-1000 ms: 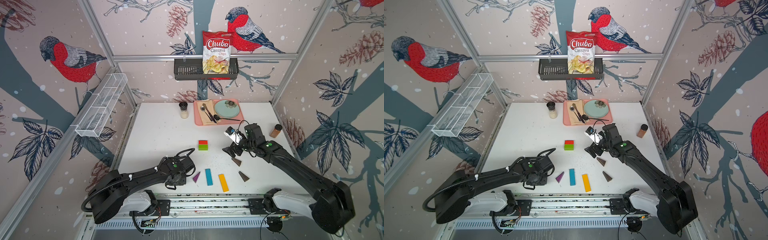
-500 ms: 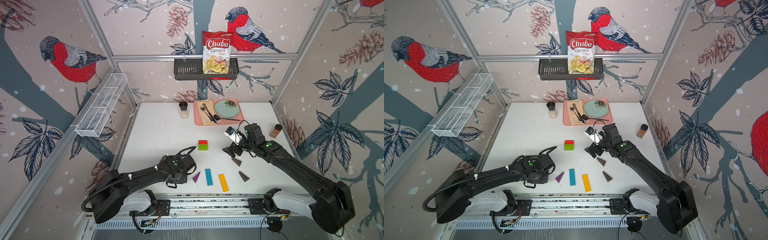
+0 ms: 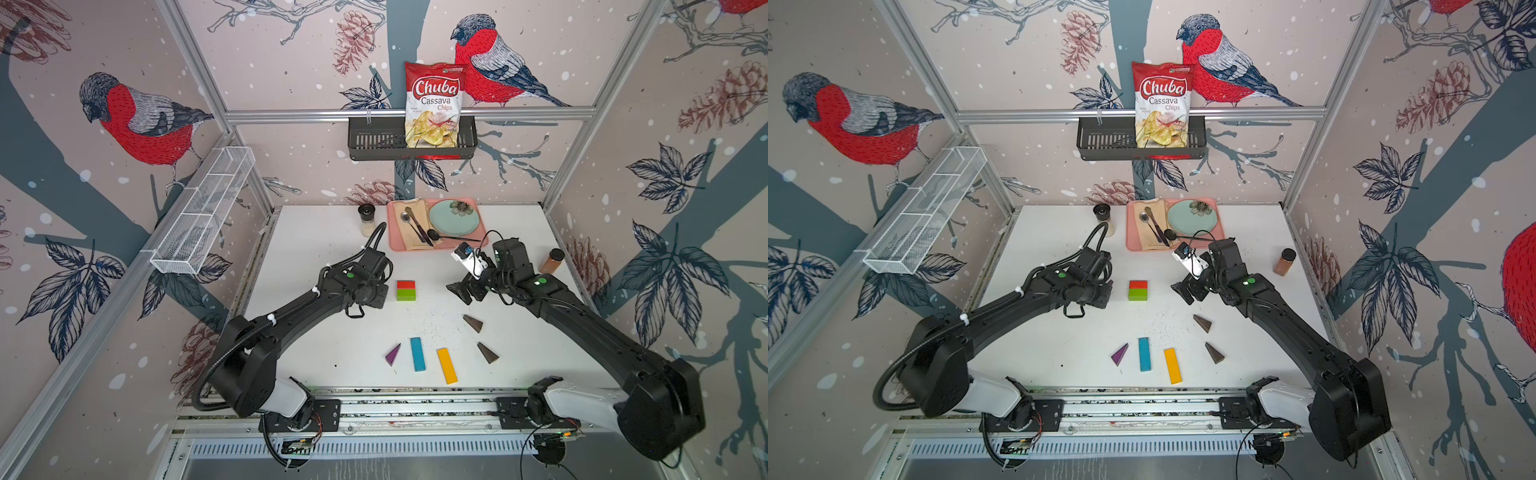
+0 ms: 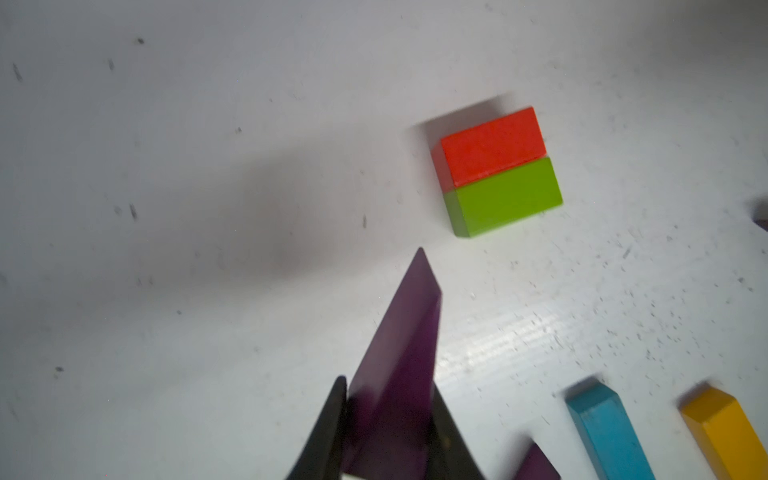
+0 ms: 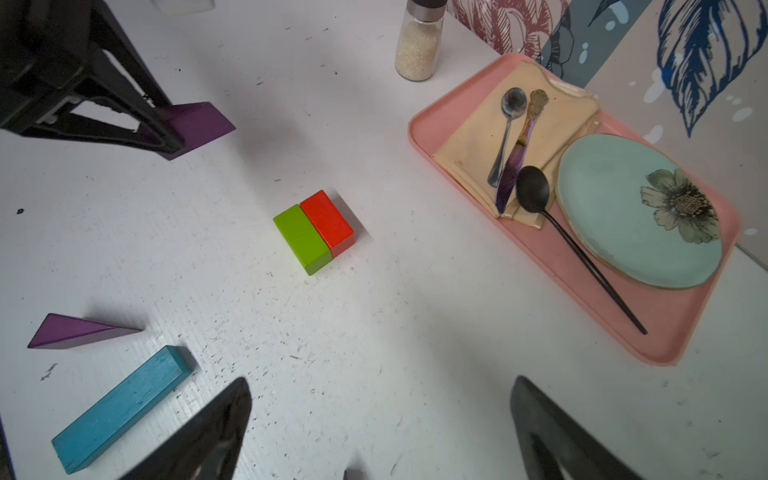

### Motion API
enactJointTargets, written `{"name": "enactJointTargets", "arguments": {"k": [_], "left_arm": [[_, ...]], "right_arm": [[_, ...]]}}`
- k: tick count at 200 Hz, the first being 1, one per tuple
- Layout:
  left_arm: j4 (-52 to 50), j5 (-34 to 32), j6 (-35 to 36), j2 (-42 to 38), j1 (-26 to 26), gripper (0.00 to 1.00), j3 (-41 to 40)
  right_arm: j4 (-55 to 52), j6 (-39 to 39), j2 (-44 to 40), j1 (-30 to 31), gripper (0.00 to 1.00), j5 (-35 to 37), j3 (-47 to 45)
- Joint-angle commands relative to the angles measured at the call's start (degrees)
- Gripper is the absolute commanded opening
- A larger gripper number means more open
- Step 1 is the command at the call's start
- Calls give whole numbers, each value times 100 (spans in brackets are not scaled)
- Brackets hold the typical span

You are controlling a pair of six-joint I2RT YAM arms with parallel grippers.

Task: Assemble a small pinwheel with building blocks
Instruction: Assemble the building block at the center of the board.

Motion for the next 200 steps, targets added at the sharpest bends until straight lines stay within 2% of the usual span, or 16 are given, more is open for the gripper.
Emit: {"name": "enactJointTargets", "arguments": {"k": [1,27,57,98,131,146,160,181,200], "left_arm": [[296,486,1667,513,400,14,415],[317,877,2752,1246,739,14,1099],[296,1009,3882,1802,752,15,1596],[626,757,5289,2358,760,16,2037],[541,1035,6675,2811,892,13,2562],[357,1465,7032,2948,1047,11,2865],[120,1650,7719,2952,1094,12,2961],[-238,1940,8713,2928,1159,15,3065],[-725,2178,9541,3103,1263,15,3314]], "right_arm": [[126,-181,18,-53,97,-18,62],[167,-448,0,-72,96,38,48],[64,-651,-68,-78,96,77,71],[-210,-715,-231,-77,96,-138,190],[-817,-1315,-405,-77,97,-161,490],[-638,-1621,-644,-71,97,-13,255],[-294,-1865,-953,-61,97,-21,-115],[364,-1838,-1392,-63,97,-202,-657],[560,-1665,-1410,-48,97,-451,-801]]}}
